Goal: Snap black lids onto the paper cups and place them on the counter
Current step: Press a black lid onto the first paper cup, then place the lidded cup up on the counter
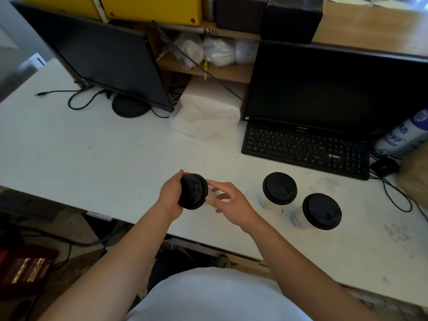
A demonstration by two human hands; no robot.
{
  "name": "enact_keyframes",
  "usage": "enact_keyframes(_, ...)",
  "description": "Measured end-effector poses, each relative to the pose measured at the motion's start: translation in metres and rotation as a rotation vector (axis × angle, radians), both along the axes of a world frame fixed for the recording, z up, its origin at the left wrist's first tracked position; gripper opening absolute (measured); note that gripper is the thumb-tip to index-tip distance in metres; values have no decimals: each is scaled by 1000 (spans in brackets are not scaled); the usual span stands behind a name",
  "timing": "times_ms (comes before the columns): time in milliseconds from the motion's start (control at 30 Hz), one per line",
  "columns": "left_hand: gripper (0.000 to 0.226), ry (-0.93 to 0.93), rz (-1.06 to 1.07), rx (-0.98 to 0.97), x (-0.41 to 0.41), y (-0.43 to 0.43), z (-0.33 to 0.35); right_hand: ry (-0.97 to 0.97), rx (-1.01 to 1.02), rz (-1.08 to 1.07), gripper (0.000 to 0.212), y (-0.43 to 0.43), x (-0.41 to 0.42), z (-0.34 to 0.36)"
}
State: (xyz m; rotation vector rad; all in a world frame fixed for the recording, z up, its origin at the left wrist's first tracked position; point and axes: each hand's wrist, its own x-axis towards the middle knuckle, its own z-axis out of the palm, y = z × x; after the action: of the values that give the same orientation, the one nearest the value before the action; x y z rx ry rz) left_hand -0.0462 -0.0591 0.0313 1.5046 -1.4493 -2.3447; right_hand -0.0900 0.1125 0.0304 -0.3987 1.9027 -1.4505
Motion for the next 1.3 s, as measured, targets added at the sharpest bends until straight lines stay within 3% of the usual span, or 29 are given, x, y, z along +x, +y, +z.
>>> enact_keyframes(167,37,-6,-123,120,3,-7,8,176,52,75,66,2,1,-4)
enact_keyframes(400,14,74,-423,-133,1,2,24,224,166,264,90,6,-5,6)
enact_keyframes(500,24,89,-476,-197,-2,5,26,201,186,299,91,6,-6,6)
enact_keyframes(567,34,131,-433,-193,-5,6,26,216,192,295,89,6,-6,7)
enact_keyframes(667,43,110,-182,-126,-7,-1,18,237,202,247,86,4,-9,9)
enact_keyframes(733,37,33,-156,-263,-3,-11,4,234,213,209,86,1,-10,11)
enact_keyframes(833,29,-109,-330,-634,8,-35,-28,233,225,158,86,-5,-12,16)
enact_keyframes(967,71,-289,-738,-959,22,-65,-61,245,269,83,85,-15,-14,30)
enact_keyframes(1100,90,-559,-1070,-1042,32,-79,-83,290,348,62,85,-22,-12,42)
enact_keyframes(1300,93,-568,-1128,-1130,44,-92,-102,414,551,67,89,-32,-8,59)
